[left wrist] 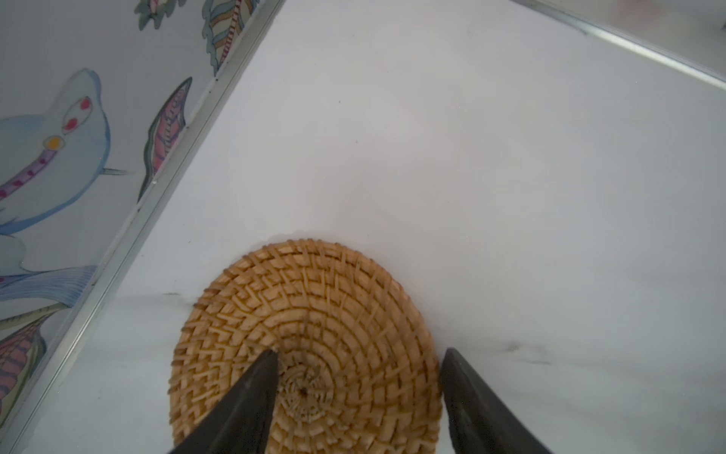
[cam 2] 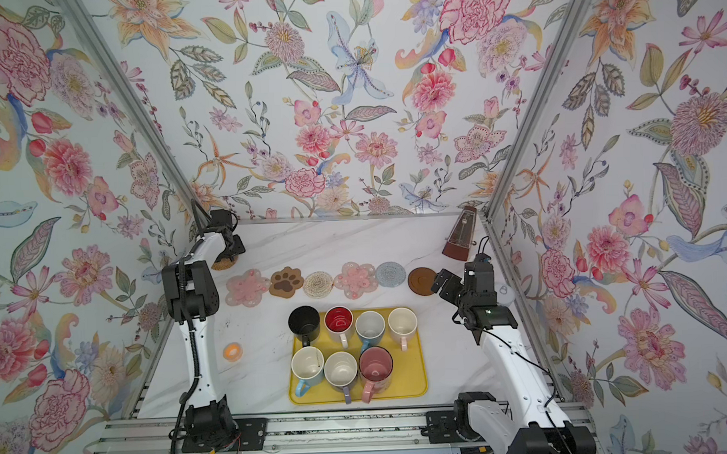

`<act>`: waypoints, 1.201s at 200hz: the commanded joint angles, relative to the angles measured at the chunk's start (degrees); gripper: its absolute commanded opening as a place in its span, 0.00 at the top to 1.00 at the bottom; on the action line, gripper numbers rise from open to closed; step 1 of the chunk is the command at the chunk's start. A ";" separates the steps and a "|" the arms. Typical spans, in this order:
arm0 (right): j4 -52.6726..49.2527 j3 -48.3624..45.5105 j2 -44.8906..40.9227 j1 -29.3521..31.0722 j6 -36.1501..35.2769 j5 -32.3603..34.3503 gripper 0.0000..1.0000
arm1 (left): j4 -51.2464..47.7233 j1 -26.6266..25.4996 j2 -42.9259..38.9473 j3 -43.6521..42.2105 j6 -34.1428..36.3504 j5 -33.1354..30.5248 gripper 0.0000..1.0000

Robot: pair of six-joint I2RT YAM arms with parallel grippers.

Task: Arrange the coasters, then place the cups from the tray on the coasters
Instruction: 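Hold the left gripper over the rattan coaster near the corner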

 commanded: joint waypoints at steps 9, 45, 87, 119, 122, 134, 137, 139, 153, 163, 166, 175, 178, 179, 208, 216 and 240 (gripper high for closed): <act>1.33 0.43 0.95 -0.55 -0.66 -0.70 0.01 | -1.10 1.41 -3.40 -7.64 -0.36 -1.40 0.32; 1.86 0.43 1.35 -0.95 -0.90 -1.18 0.01 | 2.60 2.61 -8.15 -15.70 -1.90 0.82 0.30; 2.59 0.12 1.65 -1.17 -0.90 -1.65 0.01 | 5.17 2.73 -13.24 -23.13 -5.81 3.33 0.32; 2.79 0.34 1.79 -1.45 -1.28 -2.19 0.01 | 5.09 2.81 -14.45 -25.15 -5.37 3.05 0.33; 2.80 0.34 1.79 -1.43 -1.28 -2.13 0.01 | 4.97 2.78 -14.62 -25.23 -5.35 2.99 0.33; 2.79 0.34 1.63 -1.56 -1.38 -2.12 0.01 | 5.04 2.85 -15.48 -26.23 -5.35 2.89 0.33; 2.80 0.27 1.57 -1.60 -1.33 -2.14 0.01 | 5.17 2.79 -15.62 -26.55 -5.36 2.94 0.33; 2.78 0.26 1.54 -1.61 -1.28 -2.14 0.01 | 5.22 2.80 -15.76 -26.74 -5.36 2.91 0.33; 2.92 0.10 1.44 -1.61 -1.24 -2.10 0.01 | 5.31 2.90 -16.64 -28.05 -5.46 1.92 0.33; 3.00 -0.01 1.42 -1.73 -1.18 -2.15 0.01 | 5.16 3.16 -17.10 -28.67 -5.79 1.13 0.33; 2.98 -0.14 1.38 -1.70 -1.15 -2.18 0.01 | 5.12 3.27 -17.23 -28.92 -5.91 0.98 0.33; 3.02 -0.10 1.40 -1.79 -1.16 -2.29 0.01 | 5.18 3.65 -17.63 -29.52 -6.26 0.89 0.33; 3.09 -0.14 1.36 -1.85 -1.21 -2.36 0.01 | 5.22 3.68 -17.74 -29.80 -6.36 0.95 0.33; 3.10 -0.12 1.35 -1.77 -1.26 -2.41 0.01 | 5.26 3.72 -17.84 -29.91 -6.42 0.96 0.33; 3.07 -0.01 1.36 -1.98 -1.41 -2.55 0.01 | 6.49 4.01 -19.43 -32.75 -6.88 1.24 0.33; 3.03 -0.01 1.27 -1.96 -1.38 -2.55 0.01 | 6.68 3.97 -19.73 -33.39 -7.04 1.12 0.33; 3.39 -0.10 1.33 -2.03 -1.29 -2.93 0.01 | 6.39 4.38 -19.97 -34.44 -7.67 0.85 0.33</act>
